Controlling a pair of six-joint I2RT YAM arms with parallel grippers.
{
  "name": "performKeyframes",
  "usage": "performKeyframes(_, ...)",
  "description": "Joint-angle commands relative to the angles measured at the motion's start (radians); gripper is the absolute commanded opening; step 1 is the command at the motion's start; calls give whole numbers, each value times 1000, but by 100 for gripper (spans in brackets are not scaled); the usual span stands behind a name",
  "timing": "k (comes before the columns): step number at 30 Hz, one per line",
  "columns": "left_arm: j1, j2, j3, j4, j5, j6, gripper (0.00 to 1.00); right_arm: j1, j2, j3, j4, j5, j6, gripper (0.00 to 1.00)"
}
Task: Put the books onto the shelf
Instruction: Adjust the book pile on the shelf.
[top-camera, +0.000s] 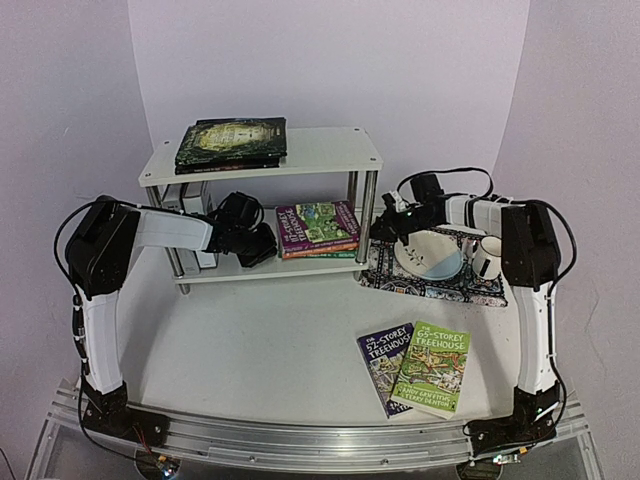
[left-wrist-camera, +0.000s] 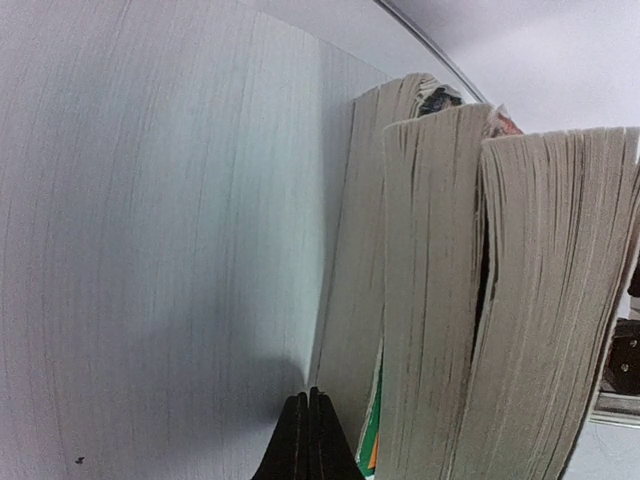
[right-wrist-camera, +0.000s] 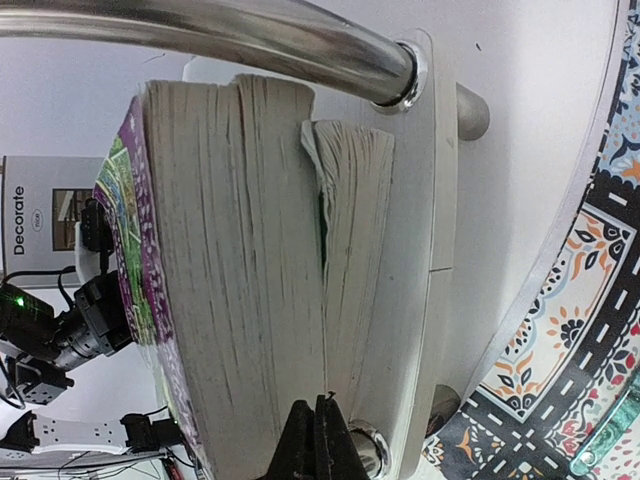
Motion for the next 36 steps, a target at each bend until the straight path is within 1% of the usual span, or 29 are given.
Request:
performKeyframes(1,-14,-44,36,-7,3,22,0,16,35,53,-59,-21,-29,0)
performKeyframes(5,-14,-47,37,-10,3,23,0,25,42,67,-59,-73,-41,0)
performKeyframes(8,-14,-49,37,-12,4,23,0,26,52,84,-58,-145,-53,0)
performKeyframes(13,-14,-47,38,-12,14,22,0,29,65,102,-58,-190,-57,0)
performKeyframes(22,-26,-55,30,-11,36,9,0,31,84,111,-58,-181,-47,0)
performKeyframes(36,-71,-95,-9,-11,24,-10,0,32,80,107,-61,-173,-48,0)
